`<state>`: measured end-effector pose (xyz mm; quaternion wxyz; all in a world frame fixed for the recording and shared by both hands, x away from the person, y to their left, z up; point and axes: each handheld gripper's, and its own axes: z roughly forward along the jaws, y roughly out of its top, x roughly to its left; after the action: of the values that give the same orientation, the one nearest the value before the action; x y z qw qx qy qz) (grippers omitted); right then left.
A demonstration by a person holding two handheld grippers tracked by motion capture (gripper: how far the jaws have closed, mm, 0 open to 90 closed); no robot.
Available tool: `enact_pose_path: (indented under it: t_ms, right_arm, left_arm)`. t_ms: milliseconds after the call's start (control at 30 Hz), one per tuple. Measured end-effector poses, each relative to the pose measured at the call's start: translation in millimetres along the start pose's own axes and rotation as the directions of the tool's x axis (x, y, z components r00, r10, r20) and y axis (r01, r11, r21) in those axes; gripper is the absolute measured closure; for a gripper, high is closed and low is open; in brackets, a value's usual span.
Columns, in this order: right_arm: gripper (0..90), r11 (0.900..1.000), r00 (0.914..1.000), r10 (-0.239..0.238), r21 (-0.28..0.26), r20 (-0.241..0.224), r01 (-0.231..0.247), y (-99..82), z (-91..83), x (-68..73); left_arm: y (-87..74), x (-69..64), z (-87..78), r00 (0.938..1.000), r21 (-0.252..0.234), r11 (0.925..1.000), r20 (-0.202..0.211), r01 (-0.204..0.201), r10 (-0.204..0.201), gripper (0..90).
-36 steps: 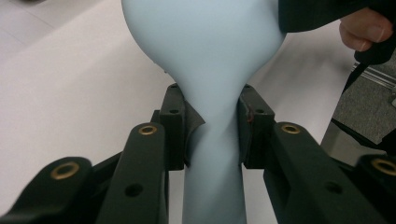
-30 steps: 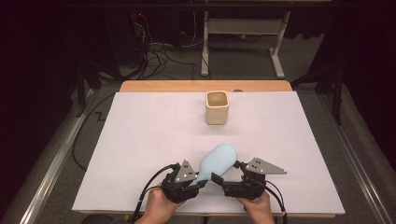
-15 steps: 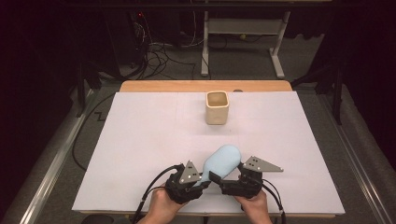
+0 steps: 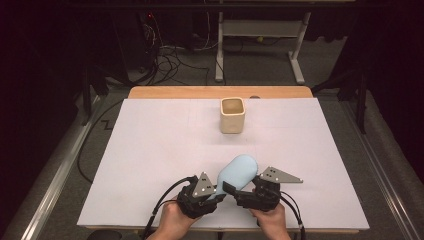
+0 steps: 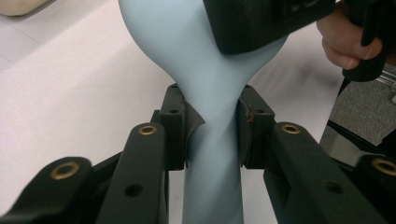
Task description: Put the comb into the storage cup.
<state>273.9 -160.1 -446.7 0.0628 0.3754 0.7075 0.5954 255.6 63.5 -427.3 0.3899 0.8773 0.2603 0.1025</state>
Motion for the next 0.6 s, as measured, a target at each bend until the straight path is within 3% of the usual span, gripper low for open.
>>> enact_pose_path:
  t_ms: [233,600]
  right_arm:
    - [35.9,0.9988,0.9985,0.044,0.023,-0.031,-0.044,6.5,-4.3,0.2]
    - [48.0,0.9971,0.9927,0.072,0.034,-0.097,-0.069,15.5,-7.6,1.5]
  left_arm:
    - [0.0,-0.5,0.1,1.0000,0.002,1.0000,0.000,-0.003,0.003,68.8]
    - [0.3,0.1,-1.3,0.9998,0.013,0.9998,-0.001,-0.018,0.018,68.9]
